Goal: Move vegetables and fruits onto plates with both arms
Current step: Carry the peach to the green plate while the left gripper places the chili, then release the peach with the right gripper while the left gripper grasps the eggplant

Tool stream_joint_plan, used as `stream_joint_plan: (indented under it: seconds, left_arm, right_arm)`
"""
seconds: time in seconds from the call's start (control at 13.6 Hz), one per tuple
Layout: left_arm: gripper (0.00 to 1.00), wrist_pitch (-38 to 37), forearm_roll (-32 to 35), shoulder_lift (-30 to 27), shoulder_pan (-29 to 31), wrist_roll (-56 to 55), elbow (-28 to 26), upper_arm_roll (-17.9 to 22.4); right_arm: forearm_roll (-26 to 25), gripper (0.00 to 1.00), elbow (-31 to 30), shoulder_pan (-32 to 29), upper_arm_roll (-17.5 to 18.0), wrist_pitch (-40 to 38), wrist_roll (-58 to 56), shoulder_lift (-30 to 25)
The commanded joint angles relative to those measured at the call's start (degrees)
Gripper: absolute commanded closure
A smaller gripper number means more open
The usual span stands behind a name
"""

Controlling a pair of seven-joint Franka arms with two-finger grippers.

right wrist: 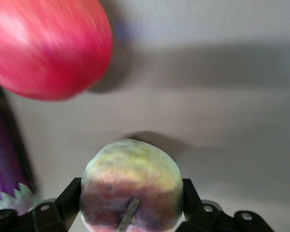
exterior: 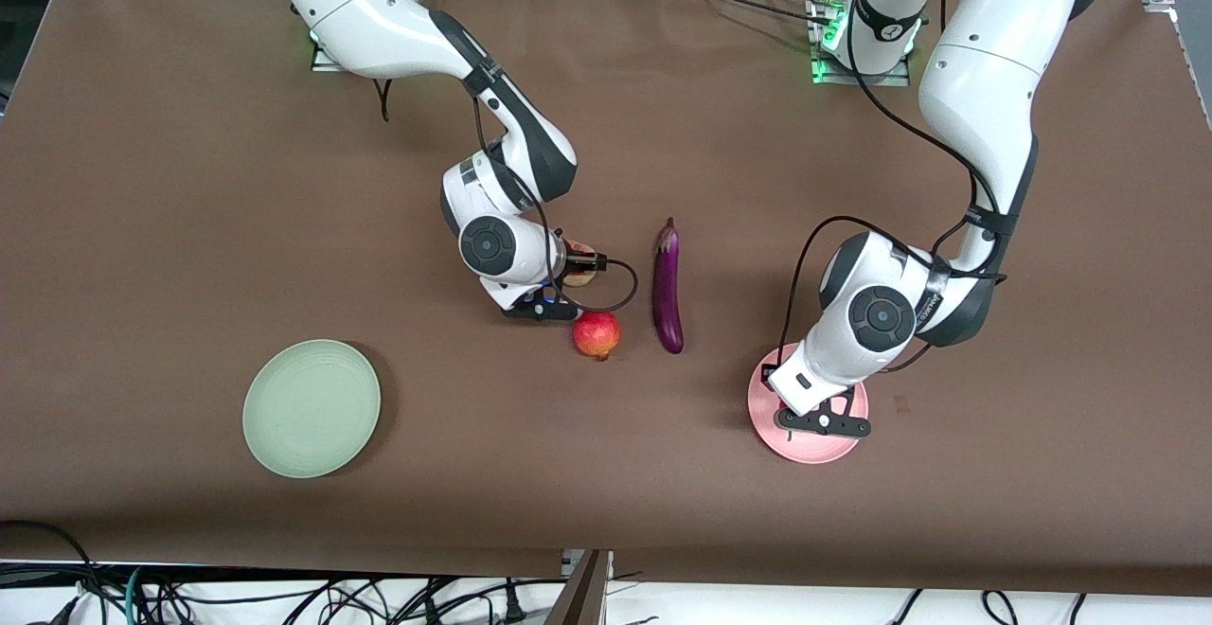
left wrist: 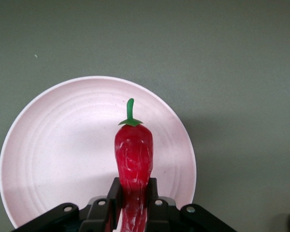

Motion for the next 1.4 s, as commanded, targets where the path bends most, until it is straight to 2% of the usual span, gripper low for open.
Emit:
stream_joint_plan:
  seconds: [0.0, 0.07, 0.22, 0.37, 0.52, 0.66, 0.81, 1.03, 1.33]
  left_arm:
    - [0.01, -0.5, 1.4, 0.4, -0.1, 0.6, 1.7, -0.1]
    - [0.00, -1.0, 1.4, -0.1, 0.2, 0.7, 1.5, -0.1]
    - [0.00, -3.0, 1.4, -1.0, 0.2, 0.4, 1.3, -0.3]
    - [0.00, -9.9, 0.6, -3.5, -0.1, 0.4, 1.1, -1.6]
    - [0.00, -20.1, 0.5, -4.5, -0.7, -2.9, 1.0, -6.7]
    - [0.00, -22.8, 0.6, -4.4, -0.9, -9.1, 0.3, -11.8]
    - [0.00, -22.3, 0.6, -4.0, -2.5, -9.8, -0.5, -13.8]
    - [0.00, -17.8, 1.3, -2.7, -6.5, -11.6, -2.5, -13.6]
    - [0.00, -0.5, 1.5, -2.2, -6.4, -12.1, -12.3, -12.8]
  right_arm:
    - [-1.3, 0.71, 4.5, -5.0, -1.4, -10.5, -3.1, -5.3]
    - [-3.1, 0.71, 7.0, -7.8, -1.4, -14.1, -6.2, -5.3]
    - [-6.6, 0.70, 8.9, -13.8, -1.4, -15.8, -13.0, -5.4]
    - [-9.4, 0.68, 8.9, -20.2, -1.4, -15.2, -23.5, -5.3]
    - [-11.4, 0.68, 8.9, -25.0, -2.1, -13.2, -31.3, -3.9]
    - [-13.7, 0.68, 8.8, -29.0, -2.2, -9.2, -39.8, -2.1]
    - [-14.0, 0.68, 8.3, -32.5, -2.2, -5.5, -44.9, -0.7]
    - [-14.3, 0.67, 8.1, -33.9, -2.4, -0.2, -49.4, 1.2]
    - [-15.7, 0.67, 6.7, -35.1, -2.7, 5.3, -52.0, 3.1]
